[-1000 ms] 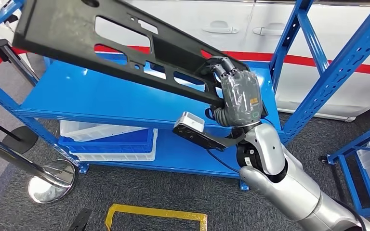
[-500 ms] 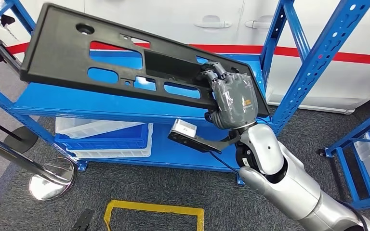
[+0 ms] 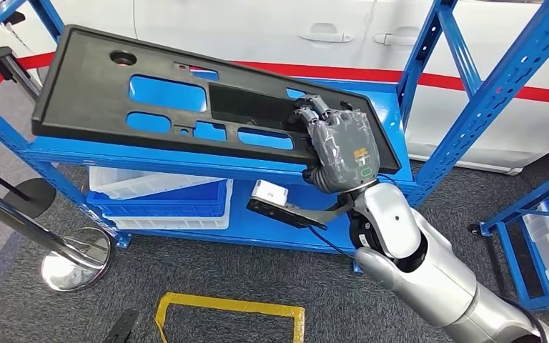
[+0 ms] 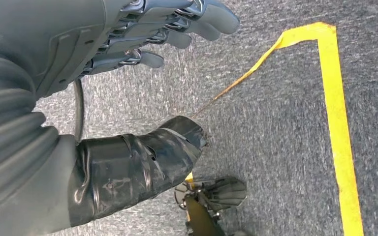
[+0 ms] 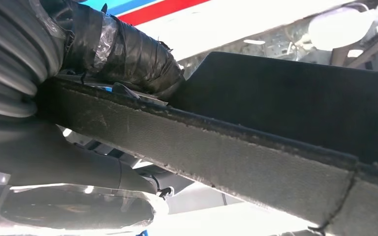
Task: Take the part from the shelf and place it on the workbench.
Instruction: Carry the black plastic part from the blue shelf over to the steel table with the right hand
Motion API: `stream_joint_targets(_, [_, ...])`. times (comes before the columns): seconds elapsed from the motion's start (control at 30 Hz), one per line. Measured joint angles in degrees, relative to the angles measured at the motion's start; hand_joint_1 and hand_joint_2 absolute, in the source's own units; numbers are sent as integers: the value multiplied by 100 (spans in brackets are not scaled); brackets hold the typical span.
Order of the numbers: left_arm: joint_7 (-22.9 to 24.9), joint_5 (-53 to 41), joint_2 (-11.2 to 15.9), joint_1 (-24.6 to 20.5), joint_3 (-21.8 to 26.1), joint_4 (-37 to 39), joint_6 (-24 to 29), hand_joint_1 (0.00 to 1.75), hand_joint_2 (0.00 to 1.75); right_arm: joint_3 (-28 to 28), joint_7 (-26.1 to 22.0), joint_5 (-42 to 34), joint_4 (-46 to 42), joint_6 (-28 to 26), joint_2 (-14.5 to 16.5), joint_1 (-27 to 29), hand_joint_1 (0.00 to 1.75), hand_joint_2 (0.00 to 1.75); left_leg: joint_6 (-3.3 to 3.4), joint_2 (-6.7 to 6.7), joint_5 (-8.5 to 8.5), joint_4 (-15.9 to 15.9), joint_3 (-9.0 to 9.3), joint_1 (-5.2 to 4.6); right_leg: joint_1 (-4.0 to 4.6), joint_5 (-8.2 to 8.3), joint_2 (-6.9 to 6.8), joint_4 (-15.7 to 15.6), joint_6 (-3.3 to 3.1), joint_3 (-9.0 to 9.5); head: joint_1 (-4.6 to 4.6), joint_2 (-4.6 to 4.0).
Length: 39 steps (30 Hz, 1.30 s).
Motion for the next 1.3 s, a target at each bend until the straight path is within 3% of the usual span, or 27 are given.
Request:
stream_joint_targets(0.03, [4, -1, 0, 4, 0, 1, 0, 0, 175, 5, 3, 3, 1, 13, -3, 8, 175, 175, 6, 0, -1, 8, -5, -3, -3, -60, -1, 259, 9, -125, 1, 0])
stream_joint_targets(0.07, [8, -1, -1, 9, 0, 1, 0, 0, 175, 14, 7, 5, 1, 28, -8, 17, 175, 175, 9, -1, -5, 18, -8, -4, -5, -6, -1, 315, 12, -155, 2, 0])
stream_joint_targets(0.1, [12, -2, -2, 12, 0, 1, -1, 0, 175, 26, 9, 7, 1, 39, -14, 19, 175, 175, 10, -3, -14, 36, -9, -3, -9, 147, -2, 156, 11, -82, 2, 0])
stream_joint_targets(0.13, [13, -2, -3, 14, 0, 0, -1, 0, 175, 40, 10, 9, 1, 49, -20, 15, 175, 175, 5, -5, -30, 64, -10, -1, -11, 361, -4, -179, 4, 78, 2, 0])
stream_joint_targets(0.2, [14, -2, -4, 11, 0, 0, -1, 0, 175, 66, 11, 11, -3, 63, -26, -5, 175, 175, -22, -9, -73, 146, -47, -13, -5, 598, -7, -833, -25, 392, -1, 0])
stream_joint_targets(0.23, [14, -3, -4, 8, 0, 0, 0, 0, 175, 74, 12, 14, -8, 71, -27, -13, 175, 175, -45, -10, -82, 180, -78, -19, 2, 623, -5, -1011, -43, 469, -7, 0])
stream_joint_targets(0.37, [24, -9, -7, 13, 0, -1, 0, 0, 175, 91, 77, 54, -27, 96, -40, -16, 175, 175, -136, -11, -114, 258, -183, -16, 8, 628, 6, -1110, -136, 466, -7, 0])
stream_joint_targets(0.43, [26, -8, -7, 13, 0, -1, 0, 0, 175, 94, 130, 29, -31, 171, -41, -26, 175, 175, -201, -13, -347, 637, -353, 3, -12, 654, -4, -1144, -181, 477, -32, 0])
stream_joint_targets(0.5, [26, 0, -7, 21, 0, 0, 0, 0, 175, 105, 197, -110, -28, 407, -41, -38, 175, 175, -260, -12, -665, 1338, -671, 27, -7, 659, -8, -1145, -196, 474, -52, 0])
stream_joint_targets(0.57, [25, 8, -10, 42, 0, 0, -1, 0, 175, 139, 279, -293, -8, 679, -41, -41, 175, 175, -284, -12, -736, 1739, -874, 41, -3, 659, -7, -1140, -198, 468, -51, 0])
stream_joint_targets(0.6, [24, 9, -12, 52, 0, -1, -2, 0, 175, 164, 307, -356, 4, 762, -41, -45, 175, 175, -283, -12, -627, 1645, -836, 45, -3, 659, -5, -1137, -198, 467, -51, 0])
stream_joint_targets(0.67, [15, 14, -11, 58, 0, -1, -2, 0, 175, 213, 339, -438, 18, 848, -41, -74, 175, 175, -263, -13, -261, 951, -510, 51, -4, 659, 0, -1133, -195, 472, -51, 0])
stream_joint_targets(0.73, [8, 22, -8, 51, 0, 0, -1, 0, 175, 251, 376, -531, 21, 911, -41, -133, 175, 175, -225, -22, -66, 338, -213, 27, 9, 669, 4, -1132, -166, 456, -51, 0])
stream_joint_targets(0.83, [-2, 33, -5, 61, 0, 1, 0, 0, 175, 311, 455, -729, 48, 1063, -41, -186, 175, 175, -144, -36, -46, 174, -149, 0, 16, 702, 5, -1158, -87, 441, -44, 0])
stream_joint_targets(0.9, [-7, 45, -2, 71, 0, 1, 0, 0, 175, 356, 486, -881, 72, 1167, -44, -212, 175, 175, -71, -29, -1, 107, -128, 16, 13, 616, 0, -1064, -41, 397, -40, 0])
stream_joint_targets(0.93, [-8, 49, -1, 69, 0, 1, 0, 0, 175, 376, 497, -938, 82, 1194, -46, -231, 175, 175, -33, -25, 22, 77, -119, 24, 16, 488, -2, -874, -26, 312, -31, 0])
stream_joint_targets(1.0, [-8, 50, 2, 69, 0, 1, 1, 0, 175, 414, 517, -980, 104, 1185, -48, -249, 175, 175, 10, -22, 35, 69, -122, 14, 18, 127, -7, -178, -14, 6, -16, 0])
stream_joint_targets(1.07, [1, 55, 2, 82, 0, 2, 9, 0, 175, 459, 547, -988, 135, 1137, -48, -234, 175, 175, 28, -24, 31, 85, -128, 1, 18, -31, -8, 370, -10, -236, -10, 0])
stream_joint_targets(1.1, [10, 61, 2, 89, 0, 2, 16, 0, 175, 481, 567, -1015, 153, 1107, -48, -223, 175, 175, 29, -27, 25, 101, -129, -1, 18, 55, -8, 337, -14, -216, -10, 0])
stream_joint_targets(1.13, [22, 74, 2, 96, 0, 2, 25, 0, 175, 496, 582, -1051, 168, 1075, -48, -218, 175, 175, 28, -33, 15, 120, -130, -2, 18, 224, -8, 95, -23, -96, -10, 0])
stream_joint_targets(1.2, [51, 119, 2, 108, 0, 2, 49, 0, 175, 509, 606, -1131, 190, 1013, -48, -224, 175, 175, 9, -43, -21, 175, -144, -8, 21, 536, -12, -643, -53, 269, -10, 0])
stream_joint_targets(1.27, [76, 162, 2, 119, 0, 2, 70, 0, 175, 514, 616, -1163, 198, 980, -44, -236, 175, 175, -30, -47, -36, 226, -191, -18, 34, 617, -9, -1040, -85, 453, -17, 0])
stream_joint_targets(1.3, [84, 173, 2, 124, 0, 2, 77, 0, 175, 516, 622, -1167, 203, 976, -43, -236, 175, 175, -52, -47, -29, 233, -212, -22, 44, 604, -5, -1064, -97, 462, -19, 0])
